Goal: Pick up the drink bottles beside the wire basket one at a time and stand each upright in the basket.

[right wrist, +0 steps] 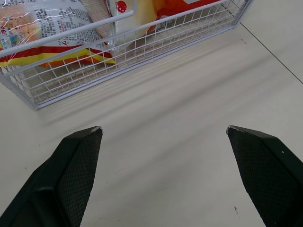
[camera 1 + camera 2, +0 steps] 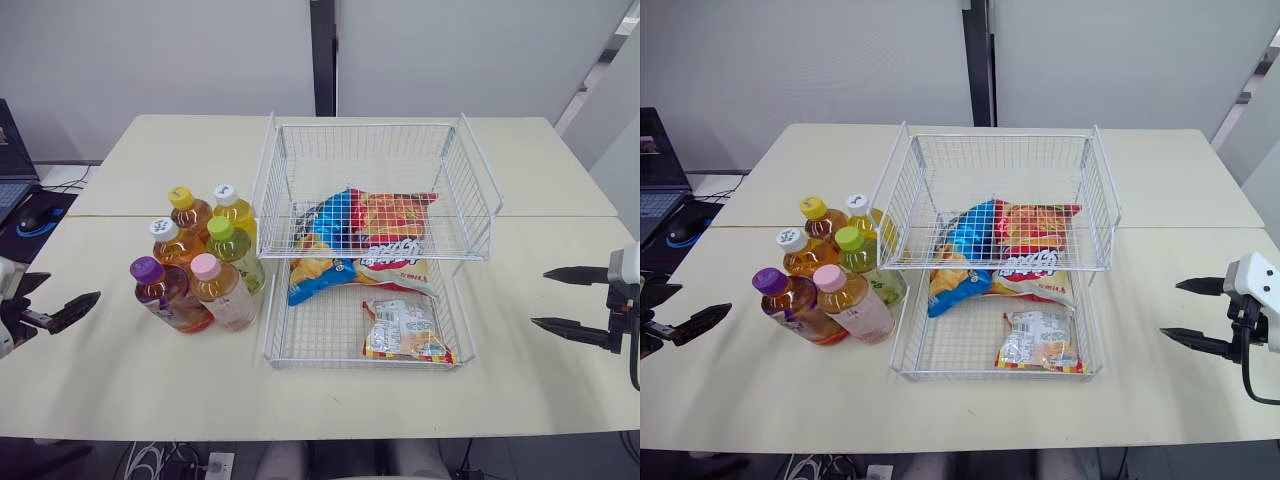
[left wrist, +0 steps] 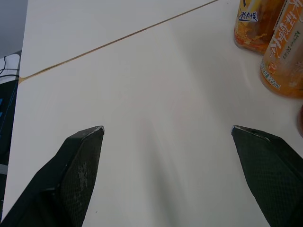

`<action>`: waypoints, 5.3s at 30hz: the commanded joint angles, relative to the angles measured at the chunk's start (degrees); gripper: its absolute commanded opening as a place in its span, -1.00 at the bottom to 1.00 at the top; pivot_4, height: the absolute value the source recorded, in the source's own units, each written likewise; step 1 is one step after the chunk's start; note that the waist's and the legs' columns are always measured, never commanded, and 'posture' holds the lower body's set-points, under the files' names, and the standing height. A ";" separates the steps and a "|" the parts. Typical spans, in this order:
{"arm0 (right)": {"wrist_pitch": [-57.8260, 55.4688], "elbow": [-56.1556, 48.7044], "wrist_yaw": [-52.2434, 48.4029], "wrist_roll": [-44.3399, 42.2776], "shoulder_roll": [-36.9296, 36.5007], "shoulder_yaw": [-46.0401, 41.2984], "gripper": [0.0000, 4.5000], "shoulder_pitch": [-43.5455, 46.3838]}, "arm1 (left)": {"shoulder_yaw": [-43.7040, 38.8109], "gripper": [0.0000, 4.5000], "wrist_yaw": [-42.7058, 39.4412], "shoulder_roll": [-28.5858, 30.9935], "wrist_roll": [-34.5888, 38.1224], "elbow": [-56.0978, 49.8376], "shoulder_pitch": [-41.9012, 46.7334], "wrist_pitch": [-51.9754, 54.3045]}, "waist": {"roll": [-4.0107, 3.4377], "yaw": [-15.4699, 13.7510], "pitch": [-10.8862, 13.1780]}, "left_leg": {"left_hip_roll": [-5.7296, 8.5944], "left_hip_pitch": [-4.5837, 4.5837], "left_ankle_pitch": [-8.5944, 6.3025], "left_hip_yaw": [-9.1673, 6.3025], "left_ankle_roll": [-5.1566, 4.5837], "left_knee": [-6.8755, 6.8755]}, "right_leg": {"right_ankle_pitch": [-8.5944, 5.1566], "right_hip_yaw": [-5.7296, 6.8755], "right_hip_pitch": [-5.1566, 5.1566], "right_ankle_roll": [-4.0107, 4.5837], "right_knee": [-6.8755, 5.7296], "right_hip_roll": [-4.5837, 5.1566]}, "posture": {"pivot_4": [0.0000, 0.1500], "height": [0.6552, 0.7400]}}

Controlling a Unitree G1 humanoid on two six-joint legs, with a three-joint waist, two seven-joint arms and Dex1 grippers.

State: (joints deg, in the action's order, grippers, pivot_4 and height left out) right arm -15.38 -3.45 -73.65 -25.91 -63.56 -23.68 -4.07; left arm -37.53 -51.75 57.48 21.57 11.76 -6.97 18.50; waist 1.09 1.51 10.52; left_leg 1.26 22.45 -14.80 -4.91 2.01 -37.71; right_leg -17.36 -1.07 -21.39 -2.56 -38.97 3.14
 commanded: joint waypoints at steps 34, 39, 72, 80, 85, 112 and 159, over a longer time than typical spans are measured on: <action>-0.49 2.29 7.45 1.70 1.69 -8.68 1.00 -1.69 | -6.56 0.99 -2.59 -4.09 7.98 -0.70 -0.61 3.18 | 0.00 0.01 0.00 | 0.01 -0.01 0.00 0.04 0.00 0.00 | 0.00 -0.02 0.01 0.00 0.00 0.01 | 1.00 1.00; -5.63 -7.44 10.51 -3.87 4.79 -12.83 1.00 -1.36 | -5.37 0.99 -2.63 -4.30 7.94 -0.76 0.48 3.82 | 0.00 -0.01 0.00 | 0.00 0.00 0.00 0.00 0.00 0.00 | 0.00 -0.01 0.01 0.00 -0.01 0.00 | 1.00 1.00; -26.64 -21.54 11.66 -29.75 11.87 23.32 1.00 47.26 | -24.03 0.99 -1.92 -12.59 16.70 -29.37 -21.79 13.36 | 0.06 -0.07 -0.01 | -0.06 0.45 0.00 -0.10 0.01 -0.02 | 0.01 -0.17 -0.51 0.08 0.03 0.06 | 1.00 1.00; -25.83 -18.65 9.08 -24.88 17.71 27.40 1.00 50.35 | -26.74 0.99 4.61 -14.09 28.19 -44.94 -23.78 21.57 | 0.05 -0.58 -0.01 | -0.04 0.44 0.00 -0.16 0.01 -0.05 | 0.01 -0.10 -0.62 0.10 0.03 0.06 | 1.00 1.00; -26.78 -19.37 9.14 -24.43 19.03 27.02 1.00 50.68 | -23.91 0.99 11.13 -12.84 31.10 -46.90 -18.35 23.69 | 0.05 -0.50 -0.01 | -0.03 0.44 0.00 -0.12 0.01 -0.05 | 0.02 -0.07 -0.50 0.10 0.00 0.02 | 1.00 1.00; -28.88 -20.93 11.80 -25.53 20.12 24.96 1.00 50.96 | -5.61 0.74 16.90 -15.16 23.36 -42.70 -6.07 18.07 | 0.05 -0.03 0.00 | -0.01 0.43 0.00 -0.05 0.01 -0.05 | 0.02 0.04 -0.50 0.08 -0.02 -0.03 | 1.00 1.00; -24.88 -12.03 3.26 -24.07 18.76 19.78 1.00 52.95 | -40.48 -0.39 9.07 9.58 42.98 -35.49 -6.29 40.11 | 0.12 0.24 0.17 | -0.05 0.53 0.00 0.00 0.01 0.00 | 0.02 0.05 -0.69 0.09 -0.01 -0.08 | 1.00 1.00</action>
State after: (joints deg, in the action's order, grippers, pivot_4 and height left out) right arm -41.50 -14.89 -69.58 -50.17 -44.53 -3.05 47.37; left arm -73.37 -41.23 64.70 64.63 -25.94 -14.74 58.03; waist 1.20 1.75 10.69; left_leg 1.22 22.97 -14.80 -4.87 2.01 -37.69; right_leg -17.34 -1.06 -22.09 -2.47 -38.99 3.06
